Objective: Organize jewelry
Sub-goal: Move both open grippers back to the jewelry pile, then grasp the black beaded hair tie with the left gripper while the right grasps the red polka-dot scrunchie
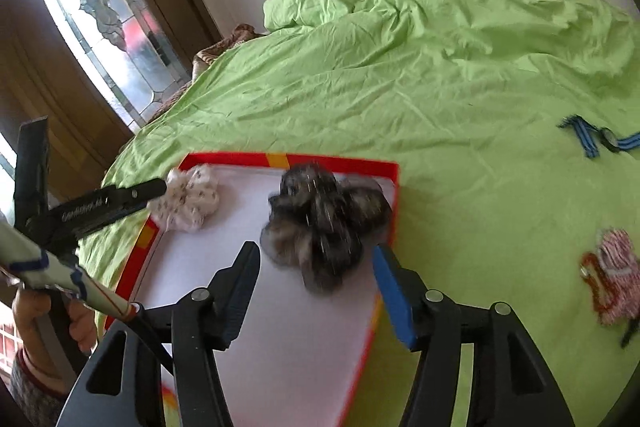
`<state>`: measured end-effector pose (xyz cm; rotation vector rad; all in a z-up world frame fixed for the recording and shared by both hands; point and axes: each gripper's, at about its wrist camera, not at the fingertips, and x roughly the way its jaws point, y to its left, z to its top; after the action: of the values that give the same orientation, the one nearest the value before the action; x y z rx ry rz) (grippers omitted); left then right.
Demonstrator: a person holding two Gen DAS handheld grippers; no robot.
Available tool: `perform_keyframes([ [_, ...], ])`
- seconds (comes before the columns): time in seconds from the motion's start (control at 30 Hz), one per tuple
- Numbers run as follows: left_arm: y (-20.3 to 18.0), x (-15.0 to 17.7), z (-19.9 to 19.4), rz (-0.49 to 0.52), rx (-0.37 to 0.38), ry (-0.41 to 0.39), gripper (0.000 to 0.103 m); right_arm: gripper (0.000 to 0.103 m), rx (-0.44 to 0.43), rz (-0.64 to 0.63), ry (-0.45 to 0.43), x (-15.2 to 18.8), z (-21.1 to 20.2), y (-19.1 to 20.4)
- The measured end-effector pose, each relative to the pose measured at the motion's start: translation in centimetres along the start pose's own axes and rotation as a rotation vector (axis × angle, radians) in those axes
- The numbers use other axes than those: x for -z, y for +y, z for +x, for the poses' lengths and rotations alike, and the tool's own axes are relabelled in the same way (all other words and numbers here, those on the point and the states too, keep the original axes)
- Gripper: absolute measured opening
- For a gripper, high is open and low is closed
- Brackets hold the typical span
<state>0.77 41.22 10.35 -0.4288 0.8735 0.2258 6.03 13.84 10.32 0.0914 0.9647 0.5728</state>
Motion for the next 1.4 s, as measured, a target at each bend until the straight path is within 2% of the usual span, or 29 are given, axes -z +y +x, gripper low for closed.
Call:
perform_keyframes([
  [0.1, -1.0, 1.3, -1.4, 0.023, -0.03, -0.004, 0.056, 0.064, 0.028, 0.003, -0.004, 2.3, -2.2, -1.2],
  [0.2, -2.8, 2.9, -3.1, 0.059, -0.018, -0.004, 0.056, 0.064, 0.052, 0.032, -0.014, 4.7, -4.6, -3.2],
  [0.4, -9.2, 6.5, -5.9, 0.175, 0.077, 0.03, 0.056, 0.064, 0.118, 0.149, -0.035, 10.5, -10.4, -10.1],
  [0.47, -12.5, 7.9, -6.3, 0.22, 0.13, 0.056, 0.056, 0.064, 0.16, 0.19, -0.046, 12.2, -12.6, -13.0],
  [0.7, -22.8, 12.3, -4.4, 0.331, 0.246, 0.158, 0.056, 0.064, 0.263, 0.363, -0.112, 15.8, -19.3, -22.8],
  [0.87, -28.7, 13.4, -1.5, 0.369, 0.294, 0.212, 0.056, 0.064, 0.29, 0.439, -0.163, 16.6, -21.6, -27.8],
  [1.1, -35.8, 12.4, 4.0, 0.375, 0.334, 0.268, 0.056, 0.064, 0.301, 0.525, -0.226, 14.0, -21.8, -34.2],
  [1.27, -38.8, 11.9, 8.1, 0.367, 0.329, 0.319, 0.056, 0.064, 0.23, 0.607, -0.266, 11.8, -20.2, -37.9],
  [1.4, -39.7, 12.1, 10.7, 0.371, 0.329, 0.359, 0.056, 0.064, 0.187, 0.614, -0.28, 10.8, -18.6, -38.7],
])
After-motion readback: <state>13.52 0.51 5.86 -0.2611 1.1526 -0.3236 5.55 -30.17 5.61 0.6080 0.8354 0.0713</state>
